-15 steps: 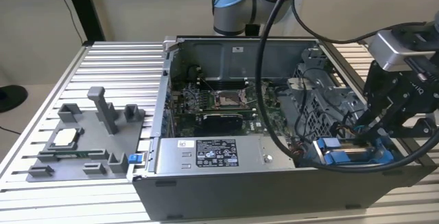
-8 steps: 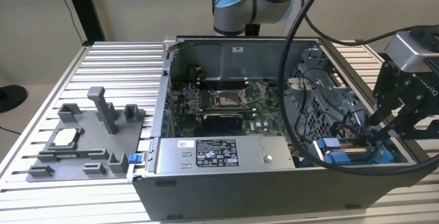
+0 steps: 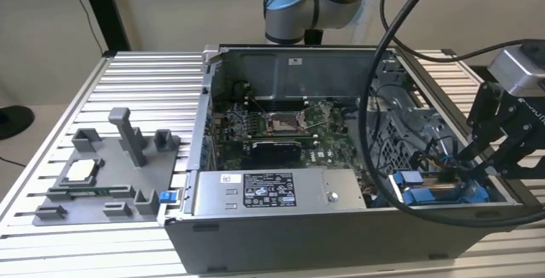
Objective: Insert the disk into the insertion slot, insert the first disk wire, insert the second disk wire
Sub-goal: 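Insert the second disk wire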
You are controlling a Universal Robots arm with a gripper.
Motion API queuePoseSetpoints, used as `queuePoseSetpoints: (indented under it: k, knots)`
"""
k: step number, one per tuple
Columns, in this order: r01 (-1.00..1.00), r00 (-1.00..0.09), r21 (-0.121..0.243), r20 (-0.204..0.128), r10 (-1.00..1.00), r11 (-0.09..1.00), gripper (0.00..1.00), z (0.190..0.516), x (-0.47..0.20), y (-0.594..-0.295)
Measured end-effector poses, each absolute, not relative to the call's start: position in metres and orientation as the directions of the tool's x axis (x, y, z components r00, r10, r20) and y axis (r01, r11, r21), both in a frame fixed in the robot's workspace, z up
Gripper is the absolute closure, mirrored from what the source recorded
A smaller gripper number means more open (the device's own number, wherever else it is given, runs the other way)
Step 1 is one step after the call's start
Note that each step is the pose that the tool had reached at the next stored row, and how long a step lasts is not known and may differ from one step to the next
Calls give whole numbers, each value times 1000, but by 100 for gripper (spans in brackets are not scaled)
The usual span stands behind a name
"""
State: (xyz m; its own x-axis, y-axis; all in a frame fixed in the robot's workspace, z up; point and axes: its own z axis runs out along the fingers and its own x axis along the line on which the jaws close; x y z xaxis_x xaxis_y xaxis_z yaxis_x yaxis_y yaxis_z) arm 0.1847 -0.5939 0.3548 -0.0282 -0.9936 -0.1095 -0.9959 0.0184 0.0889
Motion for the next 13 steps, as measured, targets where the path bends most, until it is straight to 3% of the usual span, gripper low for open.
queuePoseSetpoints:
  k: [13]
  knots:
    - [-994,-42,104,-146,-988,27,0,345,187,-594]
